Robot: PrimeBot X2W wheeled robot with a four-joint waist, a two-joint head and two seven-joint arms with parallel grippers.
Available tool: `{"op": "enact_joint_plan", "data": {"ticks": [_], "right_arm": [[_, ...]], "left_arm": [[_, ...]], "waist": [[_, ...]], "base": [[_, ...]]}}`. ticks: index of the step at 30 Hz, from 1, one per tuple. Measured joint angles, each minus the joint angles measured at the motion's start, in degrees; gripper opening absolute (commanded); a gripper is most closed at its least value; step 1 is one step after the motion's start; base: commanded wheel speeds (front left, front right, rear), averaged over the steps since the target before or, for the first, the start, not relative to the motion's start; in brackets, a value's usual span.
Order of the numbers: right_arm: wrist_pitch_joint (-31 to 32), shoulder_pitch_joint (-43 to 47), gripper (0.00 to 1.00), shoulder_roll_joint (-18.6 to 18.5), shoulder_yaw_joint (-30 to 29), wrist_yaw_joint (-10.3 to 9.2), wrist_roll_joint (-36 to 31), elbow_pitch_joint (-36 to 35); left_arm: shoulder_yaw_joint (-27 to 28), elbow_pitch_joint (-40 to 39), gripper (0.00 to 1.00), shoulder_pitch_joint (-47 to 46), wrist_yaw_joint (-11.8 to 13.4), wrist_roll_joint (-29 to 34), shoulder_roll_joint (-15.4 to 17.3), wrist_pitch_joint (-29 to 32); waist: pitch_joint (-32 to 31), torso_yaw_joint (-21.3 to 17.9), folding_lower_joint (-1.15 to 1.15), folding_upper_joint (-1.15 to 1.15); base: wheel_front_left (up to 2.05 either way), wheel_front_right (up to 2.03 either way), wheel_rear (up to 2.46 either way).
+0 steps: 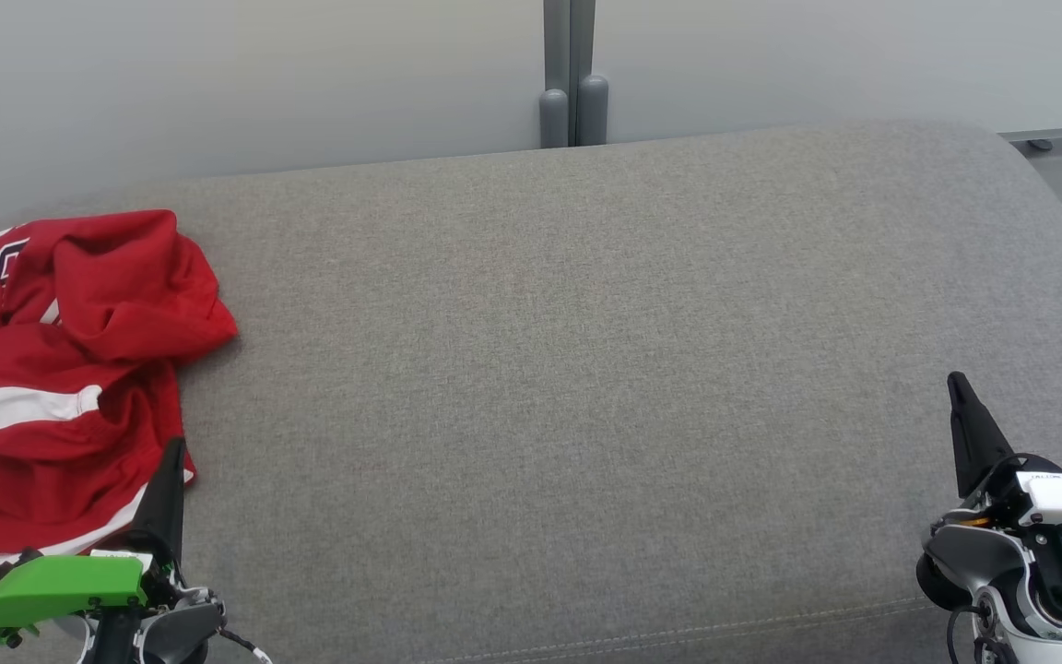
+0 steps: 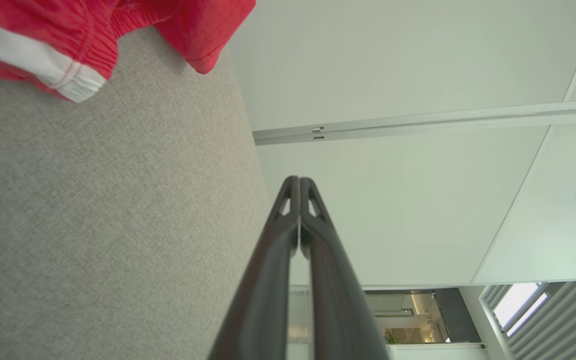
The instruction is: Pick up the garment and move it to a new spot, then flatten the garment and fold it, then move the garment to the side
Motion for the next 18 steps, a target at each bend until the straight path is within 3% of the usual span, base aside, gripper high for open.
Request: {"op": "enact_joint_plan", "data": {"ticks": [18], "right_arm": [[0.0, 0.0, 0.00, 0.0, 0.0, 0.00, 0.0, 0.0]], "left_arm": [[0.0, 0.0, 0.00, 0.0, 0.0, 0.0, 0.0, 0.0]], "waist": [[0.0, 0.0, 0.00, 0.00]], "base": [[0.00, 0.00, 0.00]]}}
